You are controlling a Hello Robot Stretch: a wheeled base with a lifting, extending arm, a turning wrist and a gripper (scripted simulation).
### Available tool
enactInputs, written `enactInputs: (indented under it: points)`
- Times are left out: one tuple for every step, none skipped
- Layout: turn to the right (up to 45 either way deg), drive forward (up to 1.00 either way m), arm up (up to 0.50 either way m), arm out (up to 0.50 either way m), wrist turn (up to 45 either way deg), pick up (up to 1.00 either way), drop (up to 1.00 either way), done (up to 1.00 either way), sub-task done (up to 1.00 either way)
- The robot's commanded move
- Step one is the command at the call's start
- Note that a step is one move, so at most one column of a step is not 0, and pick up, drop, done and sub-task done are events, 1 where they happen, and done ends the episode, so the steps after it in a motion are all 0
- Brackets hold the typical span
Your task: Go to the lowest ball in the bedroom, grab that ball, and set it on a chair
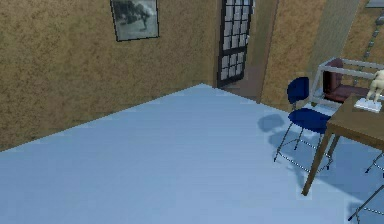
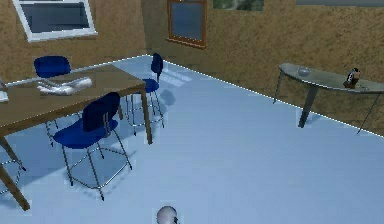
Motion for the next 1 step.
enactInputs:
  points:
    - [0.0,0.00,0.00,0.00,0.0,1.00,0.00,0.00,0.00]
